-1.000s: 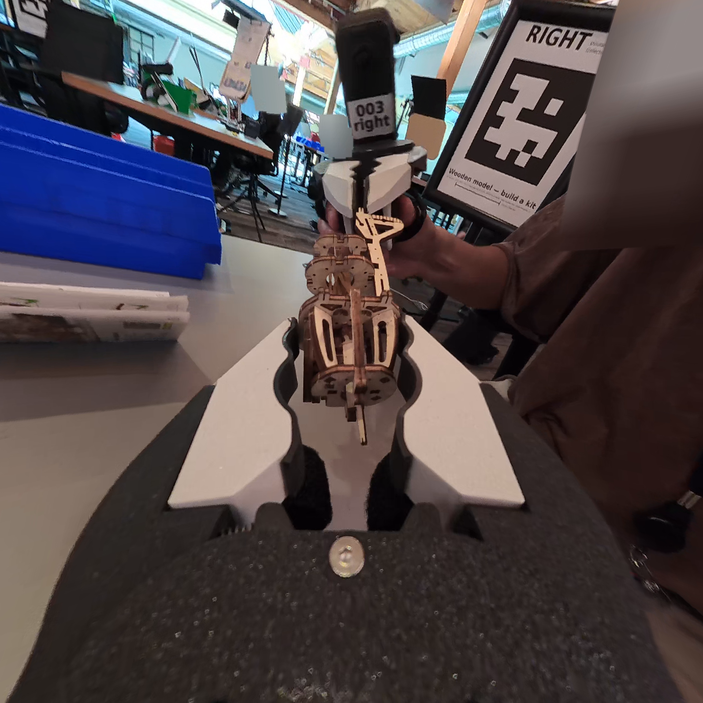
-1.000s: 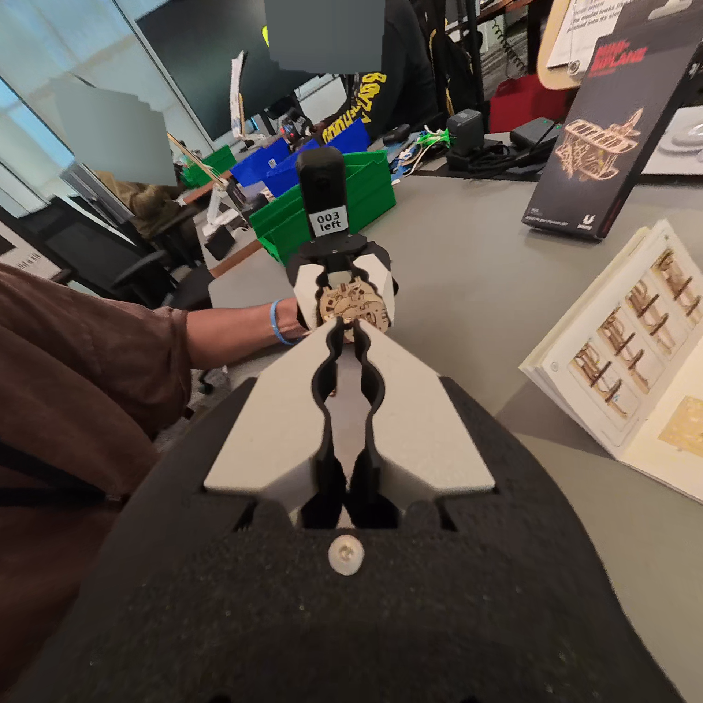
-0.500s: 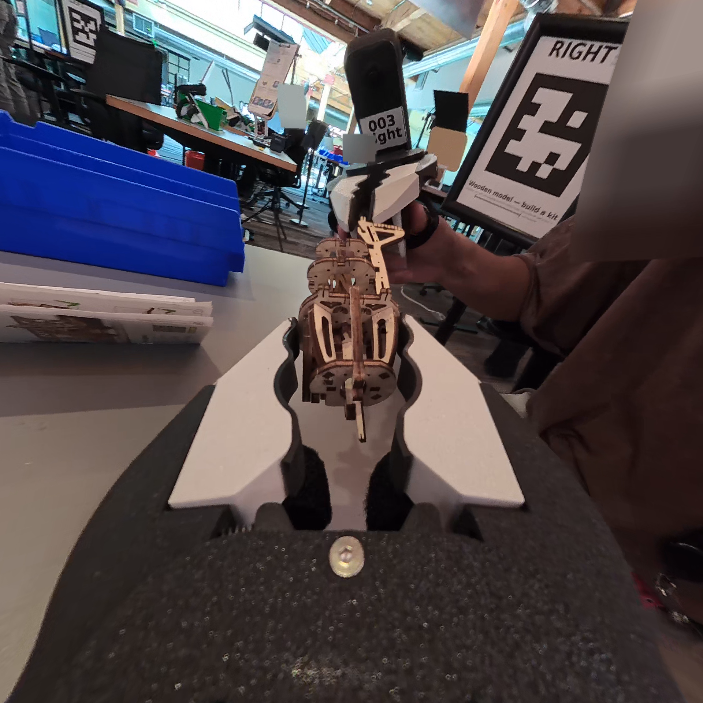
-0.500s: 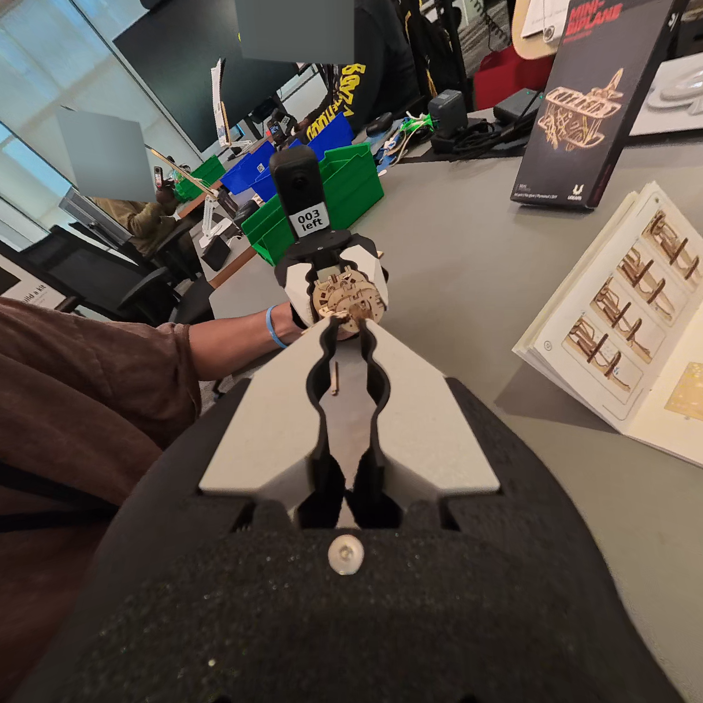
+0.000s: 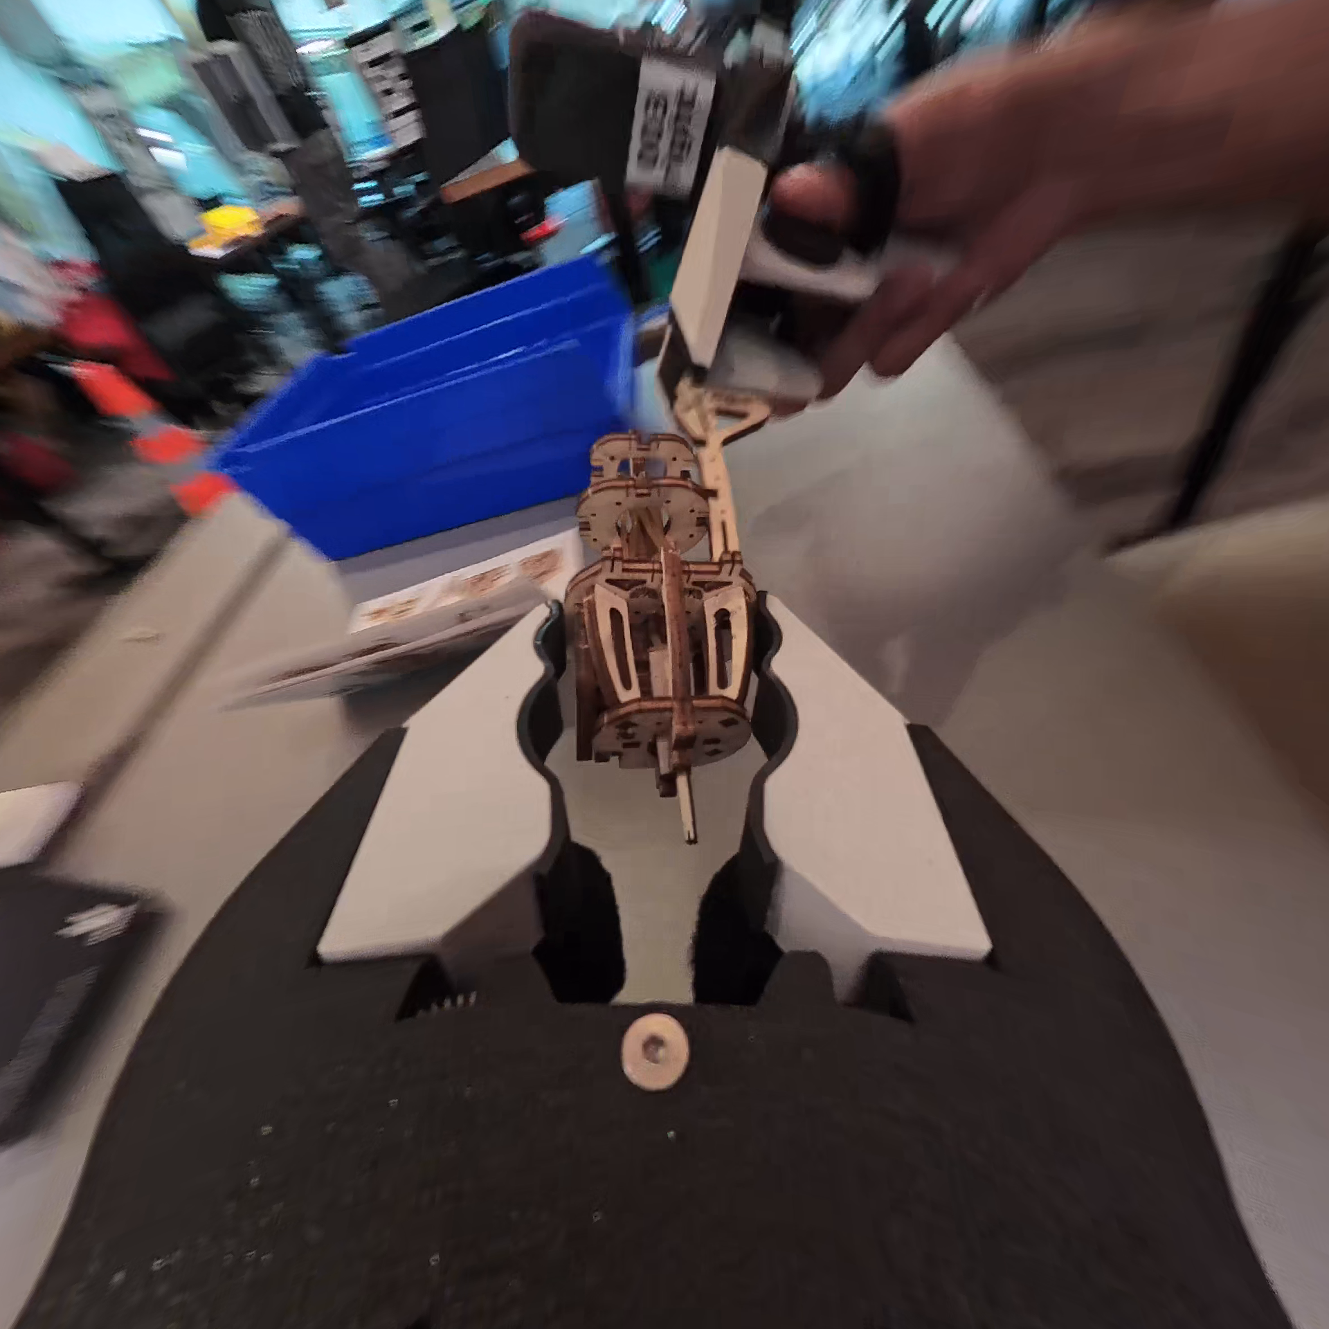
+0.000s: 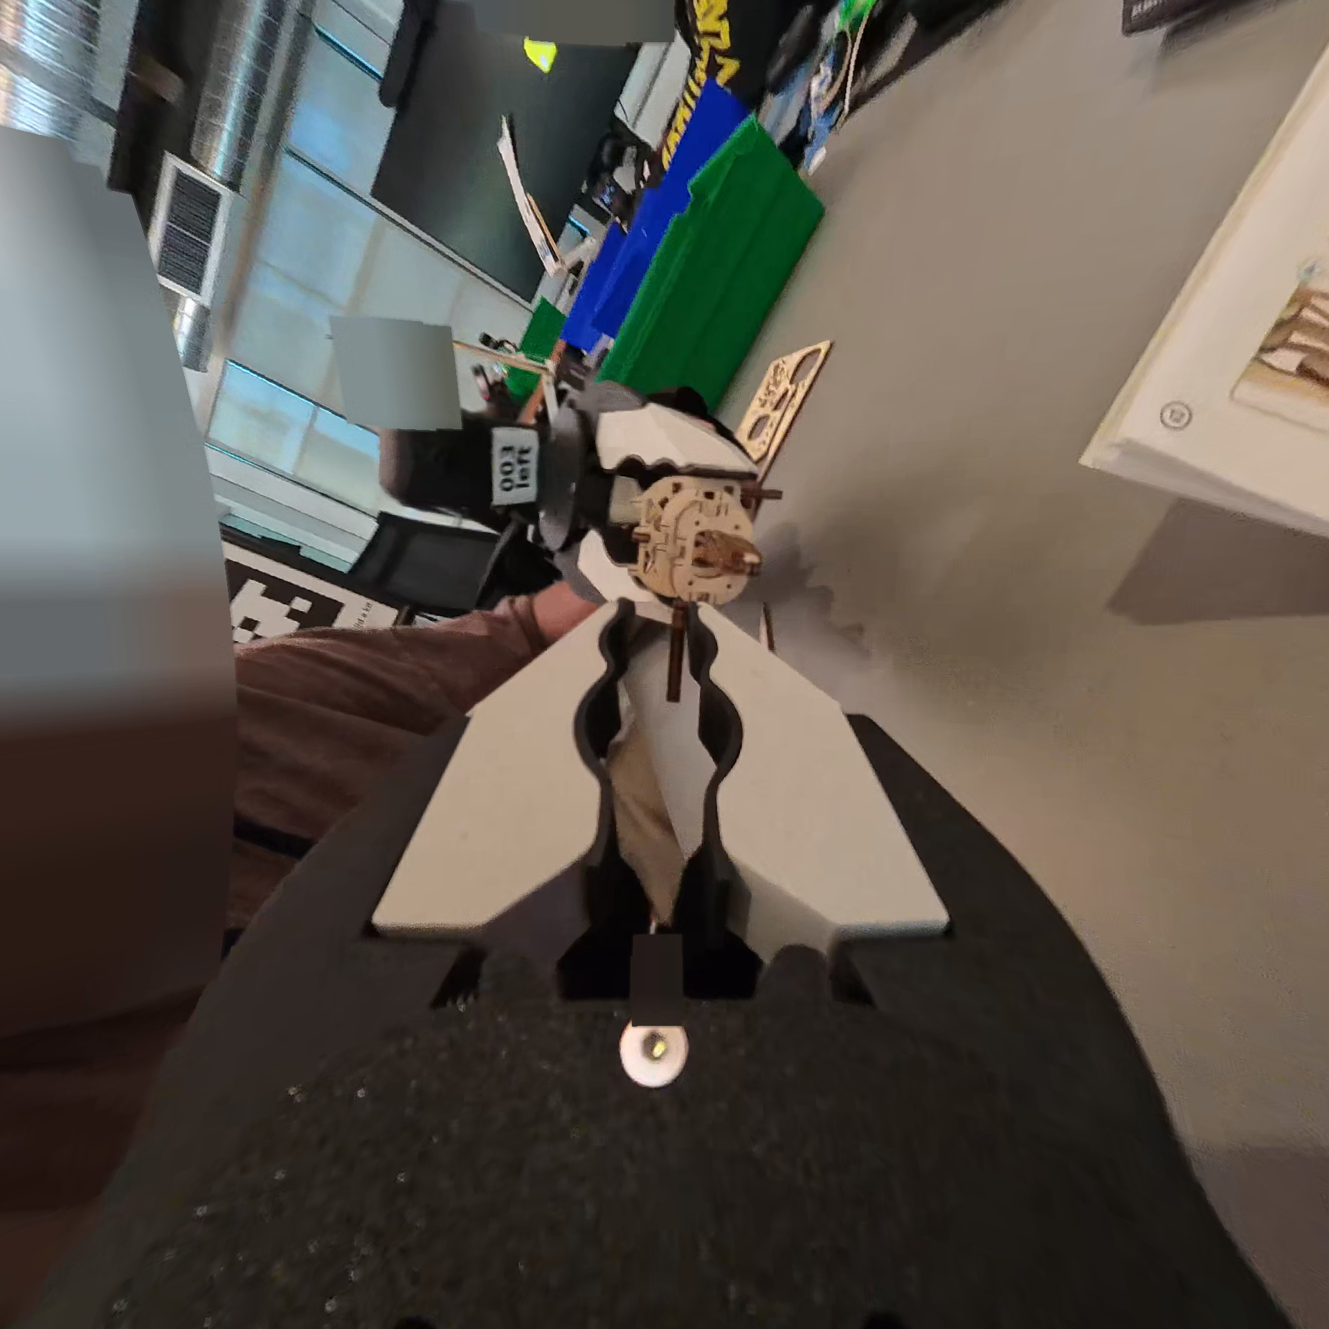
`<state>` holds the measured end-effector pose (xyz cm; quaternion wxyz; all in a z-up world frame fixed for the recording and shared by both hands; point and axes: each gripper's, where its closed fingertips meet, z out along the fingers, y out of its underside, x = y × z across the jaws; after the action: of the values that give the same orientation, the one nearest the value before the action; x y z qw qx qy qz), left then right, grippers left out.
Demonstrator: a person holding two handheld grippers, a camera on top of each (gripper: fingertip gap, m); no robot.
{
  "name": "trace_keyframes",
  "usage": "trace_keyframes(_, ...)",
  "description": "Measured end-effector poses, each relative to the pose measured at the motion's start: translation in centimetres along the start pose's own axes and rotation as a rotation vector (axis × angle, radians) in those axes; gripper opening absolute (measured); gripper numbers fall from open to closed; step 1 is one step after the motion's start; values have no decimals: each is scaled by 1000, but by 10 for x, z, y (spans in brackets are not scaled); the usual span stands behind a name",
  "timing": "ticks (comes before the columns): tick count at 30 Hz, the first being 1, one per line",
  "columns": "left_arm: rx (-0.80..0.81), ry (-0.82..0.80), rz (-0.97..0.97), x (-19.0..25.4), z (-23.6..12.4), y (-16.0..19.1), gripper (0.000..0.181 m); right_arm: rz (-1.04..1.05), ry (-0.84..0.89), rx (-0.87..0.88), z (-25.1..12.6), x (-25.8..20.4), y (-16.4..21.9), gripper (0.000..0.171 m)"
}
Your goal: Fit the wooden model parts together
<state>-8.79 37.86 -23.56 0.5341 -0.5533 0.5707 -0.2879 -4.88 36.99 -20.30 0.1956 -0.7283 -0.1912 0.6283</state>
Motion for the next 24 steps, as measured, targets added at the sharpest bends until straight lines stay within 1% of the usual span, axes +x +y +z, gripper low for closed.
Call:
trace_keyframes(2,-18,-58,73,3,-3,5,49,-14,21,-32,3,5,7,9)
trace_keyframes(6,-16,-136,127,3,-9,7,48,-14,30,-78,12,12,19,7)
trace_keyframes(8,-21,-122,124,6,-8,8,48,-12,29,-94,18,15,24,3)
trace_keyframes(11,-15,-110,106,8,-7,12,48,12,11,-88,21,17,27,3)
trace_keyframes(18,-8,-96,88,12,-5,16,47,159,-67,-44,21,24,34,3)
trace_keyframes(24,-19,-63,58,16,-1,21,47,161,-62,-59,20,28,37,2)
